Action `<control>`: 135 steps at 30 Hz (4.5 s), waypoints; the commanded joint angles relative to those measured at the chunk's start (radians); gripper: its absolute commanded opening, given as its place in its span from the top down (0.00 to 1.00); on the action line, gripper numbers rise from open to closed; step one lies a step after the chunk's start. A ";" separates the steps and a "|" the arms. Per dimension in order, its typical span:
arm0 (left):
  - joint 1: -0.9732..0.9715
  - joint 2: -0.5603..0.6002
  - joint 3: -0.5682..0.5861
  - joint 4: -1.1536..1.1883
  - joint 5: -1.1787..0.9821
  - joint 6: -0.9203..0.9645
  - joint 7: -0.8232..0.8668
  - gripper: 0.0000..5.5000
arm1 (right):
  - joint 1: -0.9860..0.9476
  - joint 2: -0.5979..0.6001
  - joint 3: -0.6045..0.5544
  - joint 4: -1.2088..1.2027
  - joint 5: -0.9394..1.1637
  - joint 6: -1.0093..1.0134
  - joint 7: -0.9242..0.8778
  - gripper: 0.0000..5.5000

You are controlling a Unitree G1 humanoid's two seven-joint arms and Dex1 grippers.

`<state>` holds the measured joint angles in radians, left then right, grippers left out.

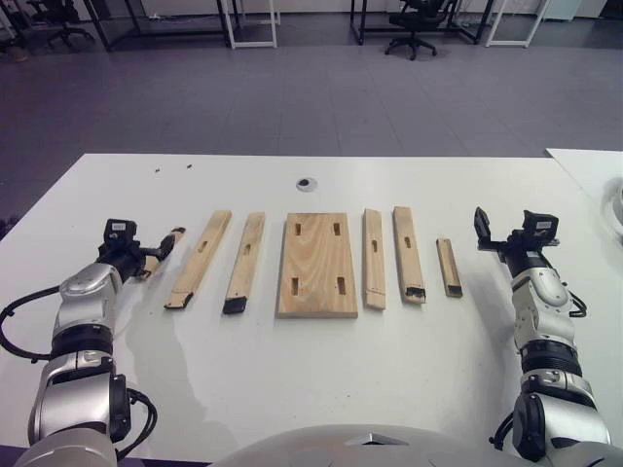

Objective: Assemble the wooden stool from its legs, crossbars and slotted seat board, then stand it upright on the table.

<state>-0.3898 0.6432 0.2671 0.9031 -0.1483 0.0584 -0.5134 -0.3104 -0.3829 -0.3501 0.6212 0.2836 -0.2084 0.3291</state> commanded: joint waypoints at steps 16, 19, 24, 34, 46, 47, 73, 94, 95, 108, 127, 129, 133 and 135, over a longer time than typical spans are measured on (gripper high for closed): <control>0.058 0.015 -0.036 0.060 0.008 0.028 -0.137 0.68 | 0.006 0.009 -0.001 0.000 -0.002 -0.006 -0.016 0.06; 0.053 0.010 -0.020 0.061 0.001 -0.008 -0.113 0.77 | -0.001 0.008 0.005 -0.004 -0.004 0.001 -0.013 0.06; -0.020 -0.109 0.011 -0.309 -0.131 -0.104 -0.128 0.77 | -0.031 0.071 0.039 -0.296 0.236 0.271 0.114 0.06; -0.130 -0.454 -0.358 -0.892 -0.088 -0.029 -0.063 0.77 | -0.271 0.352 0.132 -0.632 0.724 0.781 -0.031 0.16; -0.117 -0.402 -0.427 -0.948 -0.009 -0.025 -0.079 0.77 | -0.268 0.390 0.126 -0.714 0.766 0.832 -0.116 0.58; -0.116 -0.400 -0.426 -0.949 -0.010 -0.025 -0.080 0.77 | -0.267 0.390 0.122 -0.714 0.770 0.837 -0.122 0.62; 0.064 -0.408 -0.279 -0.936 -0.034 0.084 0.089 0.52 | 0.067 0.440 0.054 -0.542 0.433 0.552 -0.229 0.93; 0.077 -0.402 -0.258 -0.944 -0.038 0.100 0.096 0.52 | 0.227 0.268 0.374 -0.237 -0.135 0.298 -0.136 0.93; 0.079 -0.404 -0.260 -0.946 -0.037 0.101 0.097 0.52 | 0.234 0.269 0.379 -0.241 -0.136 0.302 -0.130 0.93; 0.069 -0.413 -0.258 -0.928 -0.029 0.083 0.111 0.52 | 0.104 0.214 0.362 -0.596 -0.075 0.521 -0.087 0.63; 0.089 -0.443 -0.298 -0.930 -0.001 0.063 0.136 0.52 | 0.140 0.147 0.460 -0.626 -0.154 0.918 -0.085 0.48; 0.089 -0.446 -0.297 -0.929 0.001 0.062 0.138 0.52 | 0.150 0.131 0.472 -0.601 -0.155 0.940 -0.063 0.54; 0.090 -0.445 -0.298 -0.932 0.007 0.062 0.140 0.52 | 0.159 0.119 0.465 -0.524 -0.159 0.924 -0.040 0.62; 0.088 -0.445 -0.301 -0.940 0.010 0.068 0.141 0.52 | 0.156 0.113 0.459 -0.495 -0.166 0.908 -0.041 0.62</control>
<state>-0.3069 0.1978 -0.0302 -0.0324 -0.1467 0.1235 -0.3809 -0.2046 -0.2526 0.1102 0.0398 0.1457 0.6614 0.2955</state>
